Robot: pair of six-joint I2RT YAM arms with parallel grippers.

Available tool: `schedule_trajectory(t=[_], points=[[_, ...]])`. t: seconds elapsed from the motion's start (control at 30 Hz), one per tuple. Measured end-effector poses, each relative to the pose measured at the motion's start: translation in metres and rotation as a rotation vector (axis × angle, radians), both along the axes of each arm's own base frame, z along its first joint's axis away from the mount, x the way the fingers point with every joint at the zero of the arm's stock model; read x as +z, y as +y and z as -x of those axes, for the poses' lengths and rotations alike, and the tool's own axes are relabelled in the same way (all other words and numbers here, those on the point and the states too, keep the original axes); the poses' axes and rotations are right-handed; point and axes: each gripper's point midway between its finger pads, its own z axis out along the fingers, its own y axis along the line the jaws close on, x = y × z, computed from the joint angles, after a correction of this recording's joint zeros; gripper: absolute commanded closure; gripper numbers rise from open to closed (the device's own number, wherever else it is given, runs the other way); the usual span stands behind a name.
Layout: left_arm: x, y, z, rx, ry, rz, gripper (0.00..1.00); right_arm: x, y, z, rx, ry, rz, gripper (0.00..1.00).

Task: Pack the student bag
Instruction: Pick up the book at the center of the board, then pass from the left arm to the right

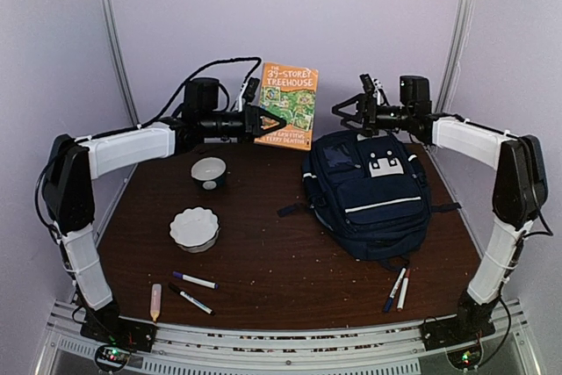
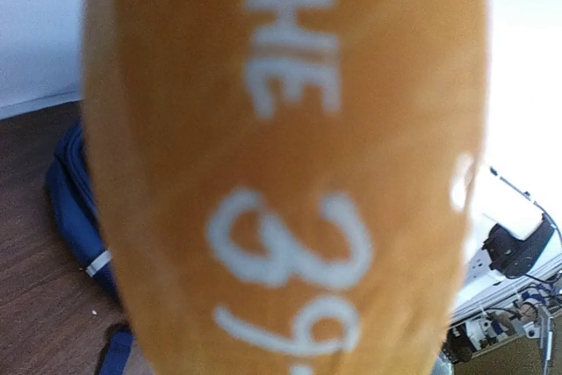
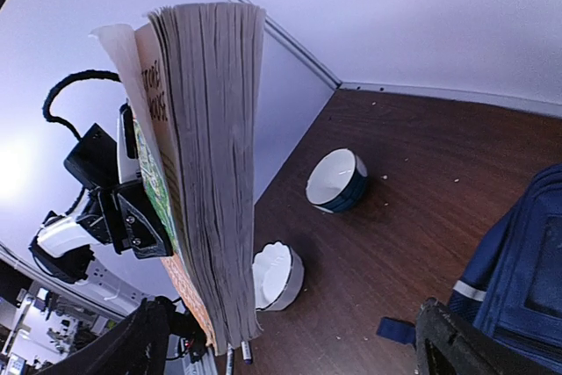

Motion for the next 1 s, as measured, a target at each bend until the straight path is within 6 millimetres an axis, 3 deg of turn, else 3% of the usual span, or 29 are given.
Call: schedule_trajectory(t=[0.1, 0.23, 0.4, 0.6, 0.73, 1.0], points=[[-0.003, -0.002, 0.006, -0.026, 0.028, 0.056, 1.00, -0.005, 0.018, 0.007, 0.051, 0.024, -0.055, 0.04], [-0.002, -0.004, 0.013, -0.062, 0.068, 0.125, 1.00, 0.016, 0.038, 0.017, 0.101, -0.022, -0.106, 0.07], [0.015, -0.007, 0.019, -0.113, 0.070, 0.209, 1.00, 0.037, 0.059, 0.020, 0.144, -0.073, -0.161, 0.09], [0.025, -0.008, 0.025, -0.160, 0.077, 0.280, 1.00, 0.029, 0.072, 0.009, 0.161, -0.034, -0.212, 0.16], [0.020, -0.010, 0.024, -0.173, 0.104, 0.295, 1.00, 0.031, 0.074, 0.008, 0.179, -0.019, -0.248, 0.38], [0.013, -0.012, 0.025, -0.196, 0.124, 0.303, 1.00, 0.061, 0.075, 0.015, 0.225, -0.036, -0.338, 0.79]])
